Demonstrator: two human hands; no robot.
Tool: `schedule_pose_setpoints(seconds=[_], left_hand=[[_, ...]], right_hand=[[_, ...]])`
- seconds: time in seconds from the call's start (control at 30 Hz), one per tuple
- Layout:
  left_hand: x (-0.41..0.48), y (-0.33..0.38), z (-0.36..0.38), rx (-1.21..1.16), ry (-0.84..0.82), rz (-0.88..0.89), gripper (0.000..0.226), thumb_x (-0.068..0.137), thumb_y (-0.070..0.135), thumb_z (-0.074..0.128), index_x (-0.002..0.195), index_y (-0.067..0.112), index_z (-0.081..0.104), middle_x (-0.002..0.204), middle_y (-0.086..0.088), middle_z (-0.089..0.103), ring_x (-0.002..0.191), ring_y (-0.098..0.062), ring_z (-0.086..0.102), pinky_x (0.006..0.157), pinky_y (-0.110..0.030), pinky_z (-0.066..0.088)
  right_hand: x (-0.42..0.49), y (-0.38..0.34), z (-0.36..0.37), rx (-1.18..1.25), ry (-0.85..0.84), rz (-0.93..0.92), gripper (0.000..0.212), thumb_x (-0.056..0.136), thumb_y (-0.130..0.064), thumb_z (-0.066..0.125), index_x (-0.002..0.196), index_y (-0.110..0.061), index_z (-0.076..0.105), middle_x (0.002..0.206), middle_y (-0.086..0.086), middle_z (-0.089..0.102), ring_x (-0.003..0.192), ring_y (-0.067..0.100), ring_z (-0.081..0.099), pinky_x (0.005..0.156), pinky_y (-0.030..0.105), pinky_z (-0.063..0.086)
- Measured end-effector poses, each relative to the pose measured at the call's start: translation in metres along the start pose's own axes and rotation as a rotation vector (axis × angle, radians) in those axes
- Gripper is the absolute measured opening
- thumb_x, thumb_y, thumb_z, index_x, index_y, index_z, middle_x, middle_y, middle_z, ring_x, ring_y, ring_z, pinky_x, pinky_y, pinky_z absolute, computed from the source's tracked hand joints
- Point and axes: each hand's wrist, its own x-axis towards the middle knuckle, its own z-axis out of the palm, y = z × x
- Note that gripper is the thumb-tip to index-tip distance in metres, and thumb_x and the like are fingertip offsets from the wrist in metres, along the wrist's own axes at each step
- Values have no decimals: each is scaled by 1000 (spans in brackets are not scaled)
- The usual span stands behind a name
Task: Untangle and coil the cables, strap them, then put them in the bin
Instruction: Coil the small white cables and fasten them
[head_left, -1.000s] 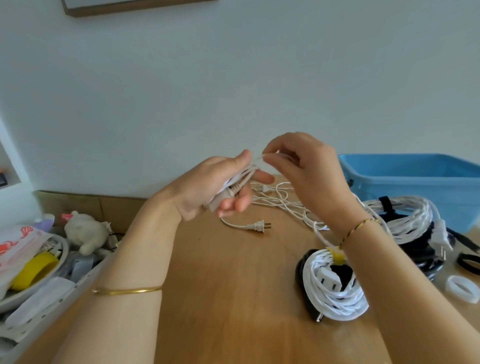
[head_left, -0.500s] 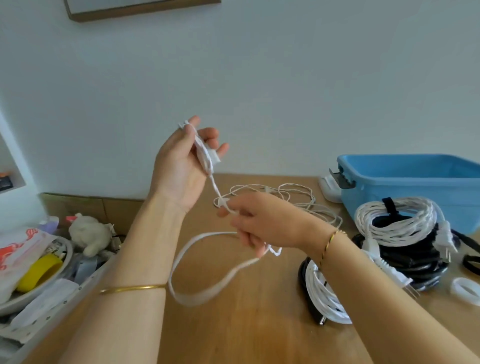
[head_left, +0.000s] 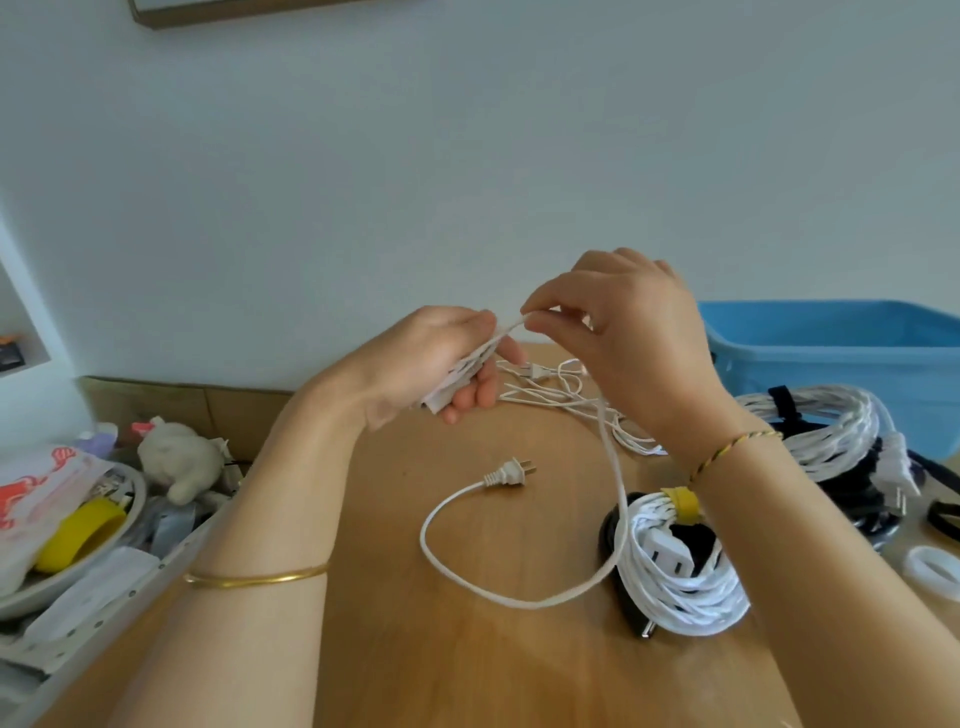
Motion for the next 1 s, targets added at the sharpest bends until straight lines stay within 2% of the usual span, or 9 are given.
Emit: schedule_pose_setpoints(seconds=[0.13,0.23,0.37,0.43,0.53,0.63,0.83,0.93,1.0], left_hand=[[-3,0,-7,-303,-218,-14,47,94,33,36,93,-2,67,49,-5,48,38,-9,34,35,-19,30],[-2,-3,-12,-508,-351,48,47,92,33,39,94,0,72,47,1,46,37,-6,35,34,-17,34],[9,-4,-14,-1009,-481,76,45,94,24,38,111,-8,65,57,1,54,46,-6,47,46,-18,44],[11,-2,-13,-1252,-384,90,40,92,16,44,115,-13,60,62,-3,56,50,-10,50,54,-21,50],[11,3,-14,-1389,29,179,36,96,12,37,115,-13,56,62,-3,58,47,-10,51,65,-25,57],[15,0,-23,-1456,328,271,29,104,17,30,106,-2,52,65,-6,63,49,-12,56,73,-38,55],[22,-18,-26,-1043,756,234,26,105,21,31,95,10,52,70,-4,64,63,-10,61,80,-43,52],[23,-22,-7,-404,808,226,27,104,18,33,88,27,53,69,4,65,63,-7,60,74,-30,51],[20,-19,2,16,727,243,28,103,17,33,87,23,56,70,5,64,63,5,56,66,-16,45]], right_hand=[[-4,6,7,13,15,-25,23,87,-32,54,88,-19,73,77,1,62,75,27,56,64,38,44],[-9,7,10,185,-23,94,22,90,-25,54,91,-12,72,80,5,62,71,22,58,63,40,48],[-12,-10,18,571,-217,338,13,94,-7,52,90,-10,64,72,0,61,48,7,54,47,19,44],[-14,-17,24,650,-293,394,14,93,-7,51,84,-10,62,60,-4,57,40,4,47,45,12,34],[-18,-19,27,683,-421,430,33,96,-18,50,66,-9,60,43,-9,47,38,3,39,48,12,30],[-20,-24,25,635,-582,389,29,96,-22,51,74,-12,67,44,-9,43,40,4,37,49,13,32],[-11,-36,10,581,-697,295,23,92,-27,57,77,-18,72,45,-14,44,47,3,42,49,11,33],[-6,-36,1,582,-646,262,18,87,-24,64,75,-12,72,53,-6,46,48,5,38,49,14,31],[-4,-32,-3,588,-550,259,18,85,-22,65,75,-8,71,57,1,50,50,4,38,49,18,31]])
